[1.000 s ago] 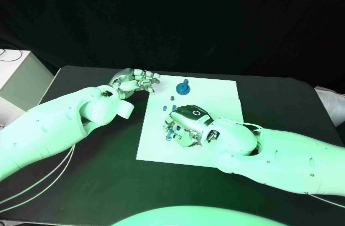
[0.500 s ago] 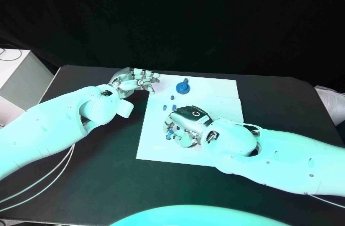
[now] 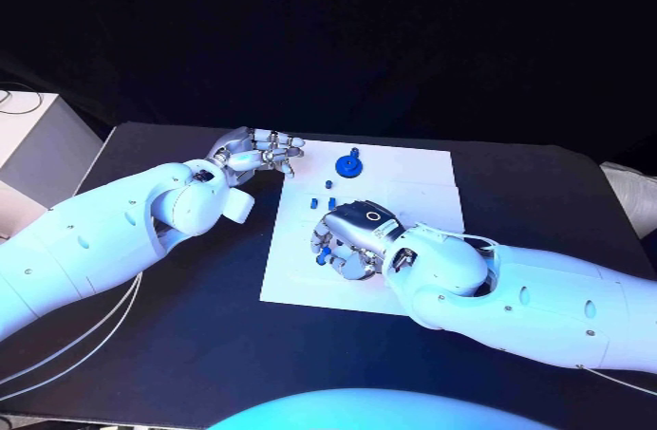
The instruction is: Assemble the parts on the task board
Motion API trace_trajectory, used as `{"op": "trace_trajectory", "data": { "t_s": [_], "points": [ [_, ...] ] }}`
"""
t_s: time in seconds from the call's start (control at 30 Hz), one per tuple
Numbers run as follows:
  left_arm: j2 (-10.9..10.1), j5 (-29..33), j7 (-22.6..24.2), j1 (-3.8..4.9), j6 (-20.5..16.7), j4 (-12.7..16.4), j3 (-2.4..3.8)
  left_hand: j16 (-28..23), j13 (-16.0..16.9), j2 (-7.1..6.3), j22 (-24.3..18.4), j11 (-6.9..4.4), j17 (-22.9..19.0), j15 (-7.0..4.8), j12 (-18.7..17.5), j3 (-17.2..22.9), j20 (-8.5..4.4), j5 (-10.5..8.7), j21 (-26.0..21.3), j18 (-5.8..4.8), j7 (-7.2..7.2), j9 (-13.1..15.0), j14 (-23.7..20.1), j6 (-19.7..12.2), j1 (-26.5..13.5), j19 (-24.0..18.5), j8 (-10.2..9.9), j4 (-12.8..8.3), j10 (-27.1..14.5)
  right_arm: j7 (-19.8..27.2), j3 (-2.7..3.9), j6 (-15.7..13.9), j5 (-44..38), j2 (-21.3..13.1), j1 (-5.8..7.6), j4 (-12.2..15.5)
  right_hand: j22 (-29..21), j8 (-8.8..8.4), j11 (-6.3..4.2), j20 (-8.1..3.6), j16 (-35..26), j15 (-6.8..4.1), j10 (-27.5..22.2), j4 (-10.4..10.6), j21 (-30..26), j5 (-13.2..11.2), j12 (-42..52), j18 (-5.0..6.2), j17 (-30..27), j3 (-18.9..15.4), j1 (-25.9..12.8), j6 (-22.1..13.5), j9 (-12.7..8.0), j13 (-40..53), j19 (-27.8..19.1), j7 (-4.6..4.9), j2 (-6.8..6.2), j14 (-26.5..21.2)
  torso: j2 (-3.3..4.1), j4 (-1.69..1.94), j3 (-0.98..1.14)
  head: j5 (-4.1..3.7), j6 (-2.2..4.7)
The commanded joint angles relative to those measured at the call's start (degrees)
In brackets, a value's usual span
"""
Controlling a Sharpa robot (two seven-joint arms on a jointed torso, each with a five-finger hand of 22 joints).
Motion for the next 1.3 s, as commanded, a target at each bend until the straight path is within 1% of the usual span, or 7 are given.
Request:
{"op": "trace_trajectory", "data": {
  "t_s": [0.03, 0.23, 0.33, 0.63, 0.87, 1.03, 1.3],
  "points": [
    [0.0, 0.0, 0.1, 0.00, 1.0, 0.2, 0.04, -0.3, -0.1, 0.70, 0.0, -0.02, 0.0, 0.17, 0.3, -0.1, -0.19, 0.16, -0.3, 0.85, -0.07, -0.1, 0.4, -0.3, 0.0, 0.4, -0.3, 0.4, -0.4, 0.2, -0.10, 0.8, -1.1, 0.3, -0.14, -0.5, -0.1, 0.05, -3.72, -0.24, 0.1, -0.41, 5.7, 0.0, -0.2, 0.3, 1.9, -0.89, -0.1, 0.3, 0.9, 0.2, 0.1, 2.9, 1.3, 0.04, 1.73, 2.7, 0.03, 0.06, 0.01, -0.04, -0.12],
    [0.0, 0.0, 0.0, 0.00, 1.0, 0.2, 0.04, -0.3, -0.1, 0.70, 0.0, -0.02, 0.0, 0.17, 0.3, -0.1, -0.19, 0.16, -0.3, 0.85, -0.07, -0.1, 0.4, -0.3, 0.0, 0.4, -0.3, 0.4, -0.4, 0.7, -0.54, 1.2, -1.2, 1.0, -0.41, -1.6, 0.0, -0.63, -3.31, -0.07, 0.0, -0.09, 4.6, -0.4, -0.2, 1.1, 1.0, -0.93, -0.2, 0.3, -0.1, -0.8, 0.0, 3.0, 1.1, 0.46, 1.47, 2.7, 0.00, 0.01, 0.00, 0.04, -0.24],
    [0.0, 0.0, 0.0, 0.00, 1.0, 0.2, 0.04, -0.3, -0.1, 0.70, 0.0, -0.02, 0.0, 0.17, 0.3, -0.1, -0.19, 0.16, -0.3, 0.85, -0.07, -0.1, 0.4, -0.3, 0.0, 0.4, -0.3, 0.4, -0.4, 1.1, -0.72, 1.3, -1.1, 1.2, -0.59, -2.0, 0.1, -1.75, -2.86, 0.21, -0.1, 0.27, 3.3, -0.7, -0.4, 1.8, 0.0, -0.93, -0.4, 0.0, -0.8, -2.6, -0.3, 2.9, 1.0, 0.83, 1.24, 2.7, -0.01, 0.00, 0.03, 0.08, -0.32],
    [-0.1, 0.0, 0.0, 0.00, 1.0, 0.2, 0.04, -0.3, -0.1, 0.70, 0.0, -0.02, 0.0, 0.17, 0.3, -0.1, -0.19, 0.16, -0.3, 0.85, -0.07, -0.1, 0.4, -0.3, 0.0, 0.4, -0.3, 0.4, -0.4, 1.6, -0.98, 1.6, -0.6, 1.0, -0.88, -2.5, 0.0, -2.92, -2.29, 0.74, -0.3, 0.80, 0.7, -0.2, -0.8, 3.7, -2.2, -0.85, -0.7, -1.8, -3.0, -4.5, -0.3, 2.3, 0.8, 0.94, 0.03, 2.6, -0.03, -0.07, 0.02, 0.04, -0.35],
    [-0.1, 0.0, 0.0, 0.00, 1.0, 0.2, 0.04, -0.3, -0.1, 0.70, 0.0, -0.02, 0.0, 0.17, 0.3, -0.1, -0.19, 0.16, -0.3, 0.85, -0.07, -0.1, 0.4, -0.3, 0.0, 0.4, -0.3, 0.4, -0.4, 1.5, -1.03, 1.5, -0.6, 0.6, -0.92, -2.6, -0.8, -3.42, -1.61, 1.21, -0.7, 1.34, -2.4, 0.1, -2.1, 3.8, -3.0, -0.64, -1.3, -1.9, -3.8, -5.4, -0.2, 1.2, 0.4, 1.22, -0.77, 2.4, -0.02, 0.01, 0.04, -0.01, -0.28],
    [-0.1, 0.0, 0.0, 0.00, 1.0, 0.2, 0.04, -0.3, -0.1, 0.70, 0.0, -0.02, 0.0, 0.17, 0.3, -0.1, -0.19, 0.16, -0.3, 0.85, -0.07, -0.1, 0.4, -0.3, 0.0, 0.4, -0.3, 0.4, -0.4, 1.4, -1.04, 1.2, -0.7, 0.4, -0.95, -2.8, -3.5, -4.17, -0.67, 1.86, -1.5, 2.08, -7.2, 0.2, -5.9, 3.7, -3.0, 0.01, -2.6, -2.2, -3.9, -6.9, -0.2, -0.4, -0.5, 1.48, -1.59, 2.1, -0.03, 0.00, 0.03, -0.03, -0.21],
    [-0.1, 0.0, -0.1, 0.00, 1.1, 0.1, 0.04, -0.3, -0.1, 0.70, 0.0, -0.02, 0.0, 0.17, 0.3, -0.1, -0.19, 0.16, -0.3, 0.85, -0.07, -0.1, 0.4, -0.3, 0.0, 0.4, -0.3, 0.4, -0.4, 1.4, -1.04, 0.0, -0.8, -0.1, -1.00, -2.7, -5.4, -5.43, -0.09, 2.40, -2.2, 2.54, -11.1, 0.0, -8.6, 3.4, -2.9, 0.47, -3.7, -4.6, -3.1, -9.0, -0.5, -1.3, -0.9, 1.56, -1.61, 1.8, 0.00, -0.01, 0.04, -0.05, -0.13]
  ]
}}
